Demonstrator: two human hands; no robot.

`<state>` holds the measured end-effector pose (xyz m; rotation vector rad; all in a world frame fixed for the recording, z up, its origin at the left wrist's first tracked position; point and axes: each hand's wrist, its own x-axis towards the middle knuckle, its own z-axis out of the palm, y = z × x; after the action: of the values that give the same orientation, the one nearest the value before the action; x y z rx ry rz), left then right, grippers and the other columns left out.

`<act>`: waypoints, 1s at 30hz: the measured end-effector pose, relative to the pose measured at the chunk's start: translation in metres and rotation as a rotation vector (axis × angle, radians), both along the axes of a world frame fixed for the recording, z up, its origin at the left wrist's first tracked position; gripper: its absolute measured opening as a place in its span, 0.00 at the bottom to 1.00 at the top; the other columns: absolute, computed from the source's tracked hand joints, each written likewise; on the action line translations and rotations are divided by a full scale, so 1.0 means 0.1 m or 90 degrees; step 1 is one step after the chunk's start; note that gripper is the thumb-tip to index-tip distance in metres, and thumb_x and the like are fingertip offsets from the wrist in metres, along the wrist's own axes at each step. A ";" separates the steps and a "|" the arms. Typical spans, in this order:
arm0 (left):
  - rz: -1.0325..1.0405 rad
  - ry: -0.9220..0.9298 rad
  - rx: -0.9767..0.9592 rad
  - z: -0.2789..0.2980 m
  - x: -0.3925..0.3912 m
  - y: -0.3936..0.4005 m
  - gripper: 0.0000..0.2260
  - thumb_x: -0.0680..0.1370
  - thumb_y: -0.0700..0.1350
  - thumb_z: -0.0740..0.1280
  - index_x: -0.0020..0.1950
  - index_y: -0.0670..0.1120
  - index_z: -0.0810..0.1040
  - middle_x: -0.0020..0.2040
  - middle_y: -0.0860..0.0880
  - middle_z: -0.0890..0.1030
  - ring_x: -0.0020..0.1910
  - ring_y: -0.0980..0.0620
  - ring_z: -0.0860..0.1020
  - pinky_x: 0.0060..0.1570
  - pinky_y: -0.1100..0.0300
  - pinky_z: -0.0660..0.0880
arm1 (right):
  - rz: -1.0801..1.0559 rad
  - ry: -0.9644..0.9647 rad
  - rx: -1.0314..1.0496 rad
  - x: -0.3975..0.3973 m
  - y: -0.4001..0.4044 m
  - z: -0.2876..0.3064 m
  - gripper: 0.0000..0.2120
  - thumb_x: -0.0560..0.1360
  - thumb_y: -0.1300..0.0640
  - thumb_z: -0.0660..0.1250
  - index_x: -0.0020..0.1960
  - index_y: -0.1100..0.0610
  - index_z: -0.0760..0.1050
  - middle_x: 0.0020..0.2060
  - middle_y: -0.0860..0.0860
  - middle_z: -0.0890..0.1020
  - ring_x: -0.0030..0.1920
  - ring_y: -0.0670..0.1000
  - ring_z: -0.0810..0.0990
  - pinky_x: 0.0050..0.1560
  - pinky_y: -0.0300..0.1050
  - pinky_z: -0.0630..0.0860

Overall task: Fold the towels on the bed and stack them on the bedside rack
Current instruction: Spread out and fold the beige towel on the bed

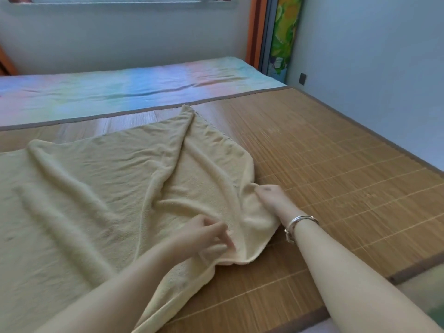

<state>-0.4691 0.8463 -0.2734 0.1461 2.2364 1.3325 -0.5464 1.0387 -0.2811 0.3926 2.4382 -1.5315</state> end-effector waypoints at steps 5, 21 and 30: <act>0.244 0.123 0.018 -0.20 -0.38 0.00 0.16 0.78 0.55 0.64 0.65 0.56 0.73 0.58 0.55 0.78 0.55 0.57 0.77 0.55 0.62 0.74 | -0.044 -0.098 -0.537 -0.11 -0.13 -0.06 0.19 0.79 0.53 0.55 0.31 0.57 0.70 0.23 0.48 0.74 0.29 0.46 0.72 0.31 0.39 0.70; 0.152 0.191 -0.349 -0.31 -0.52 0.28 0.31 0.74 0.67 0.61 0.74 0.66 0.56 0.78 0.55 0.51 0.76 0.42 0.47 0.73 0.43 0.41 | 0.114 0.187 0.350 -0.27 -0.03 -0.01 0.13 0.72 0.67 0.60 0.52 0.53 0.66 0.51 0.55 0.70 0.43 0.59 0.75 0.44 0.47 0.70; -0.075 0.171 -0.426 -0.38 -0.48 1.15 0.43 0.68 0.76 0.56 0.77 0.62 0.42 0.78 0.48 0.36 0.74 0.39 0.30 0.70 0.41 0.30 | 0.200 0.120 0.757 0.15 1.40 -0.03 0.22 0.76 0.66 0.53 0.66 0.48 0.66 0.58 0.52 0.76 0.52 0.59 0.80 0.41 0.47 0.71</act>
<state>-0.5171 0.9616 -0.3110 0.2171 2.7226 0.4721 -0.5317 1.1790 -0.2837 0.0166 3.0903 0.1366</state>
